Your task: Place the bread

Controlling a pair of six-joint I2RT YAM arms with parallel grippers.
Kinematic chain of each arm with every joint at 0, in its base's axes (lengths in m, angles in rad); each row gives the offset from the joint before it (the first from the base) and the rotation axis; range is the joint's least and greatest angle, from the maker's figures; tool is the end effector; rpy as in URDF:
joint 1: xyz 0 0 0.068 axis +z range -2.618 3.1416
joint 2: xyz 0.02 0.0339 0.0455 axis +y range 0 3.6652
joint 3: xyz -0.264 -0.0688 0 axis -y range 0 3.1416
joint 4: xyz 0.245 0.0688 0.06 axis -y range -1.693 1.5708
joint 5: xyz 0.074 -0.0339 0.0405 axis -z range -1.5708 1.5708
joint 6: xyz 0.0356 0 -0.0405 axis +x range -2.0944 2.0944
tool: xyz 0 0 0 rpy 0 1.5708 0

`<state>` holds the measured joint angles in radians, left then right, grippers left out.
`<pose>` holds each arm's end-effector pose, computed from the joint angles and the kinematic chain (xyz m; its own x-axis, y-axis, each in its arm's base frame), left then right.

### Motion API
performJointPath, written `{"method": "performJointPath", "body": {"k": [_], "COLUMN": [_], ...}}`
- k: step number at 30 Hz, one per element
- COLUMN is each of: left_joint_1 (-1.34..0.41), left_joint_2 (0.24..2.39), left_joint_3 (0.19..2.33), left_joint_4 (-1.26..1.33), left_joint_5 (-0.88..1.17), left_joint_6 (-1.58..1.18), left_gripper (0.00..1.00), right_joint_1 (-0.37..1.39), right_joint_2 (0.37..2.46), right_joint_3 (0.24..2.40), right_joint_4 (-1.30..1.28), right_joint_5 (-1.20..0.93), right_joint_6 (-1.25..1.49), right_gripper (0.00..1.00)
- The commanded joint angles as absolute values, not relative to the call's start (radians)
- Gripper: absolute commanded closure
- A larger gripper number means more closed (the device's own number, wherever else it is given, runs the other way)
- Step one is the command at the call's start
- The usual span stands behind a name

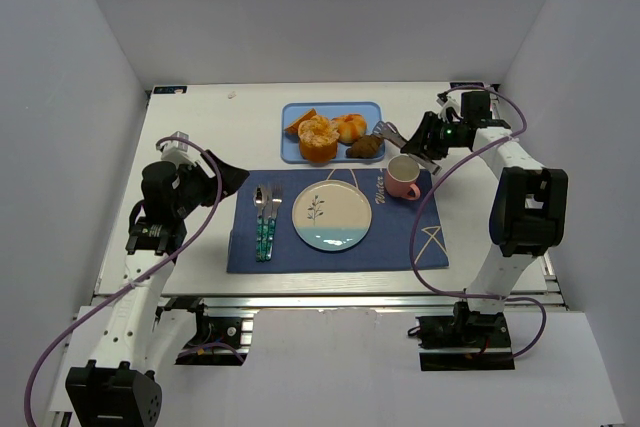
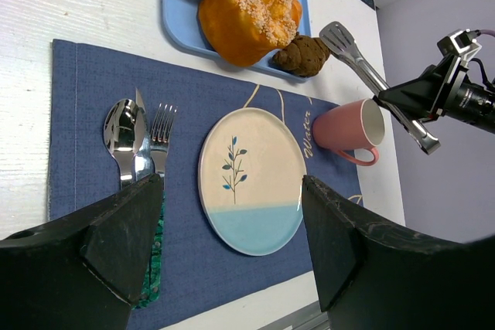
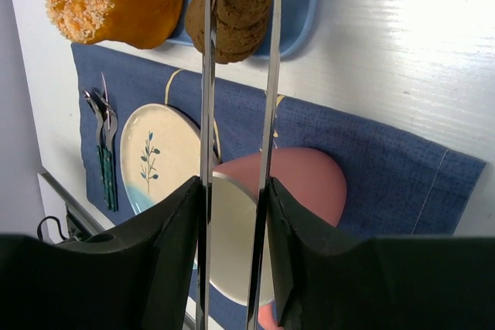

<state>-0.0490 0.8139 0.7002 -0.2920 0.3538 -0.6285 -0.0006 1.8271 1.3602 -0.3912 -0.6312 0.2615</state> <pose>0.1868 -0.0215 0.2949 -0.5328 -0.5260 -0.6629 0.0626 0.7567 -0.6508 0.3999 0.0208 0.2344 -0.8305 0.2092 -0.5162 -0.1767 0.7800 0.6003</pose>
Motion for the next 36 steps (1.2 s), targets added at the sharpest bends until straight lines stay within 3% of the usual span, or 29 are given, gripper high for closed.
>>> {"method": "performJointPath", "body": {"k": [1, 12, 21, 36], "left_joint_1": [-0.052, -0.052, -0.052, -0.051], "left_joint_2": [0.792, 0.784, 0.784, 0.792], "left_joint_3": [0.709, 0.709, 0.71, 0.719], "left_joint_4": [-0.293, -0.298, -0.299, -0.288], "left_joint_5": [0.344, 0.339, 0.341, 0.347], "left_joint_6": [-0.629, -0.63, -0.63, -0.632], "left_gripper": [0.18, 0.18, 0.18, 0.18], "right_joint_1": [-0.002, -0.002, -0.008, -0.014], "right_joint_2": [1.802, 1.789, 1.764, 1.698], "right_joint_3": [1.35, 1.367, 1.399, 1.393], "right_joint_4": [-0.388, -0.344, -0.262, -0.225], "right_joint_5": [-0.649, -0.698, -0.778, -0.89], "right_joint_6": [0.278, 0.345, 0.468, 0.512], "right_gripper": [0.58, 0.85, 0.98, 1.0]}}
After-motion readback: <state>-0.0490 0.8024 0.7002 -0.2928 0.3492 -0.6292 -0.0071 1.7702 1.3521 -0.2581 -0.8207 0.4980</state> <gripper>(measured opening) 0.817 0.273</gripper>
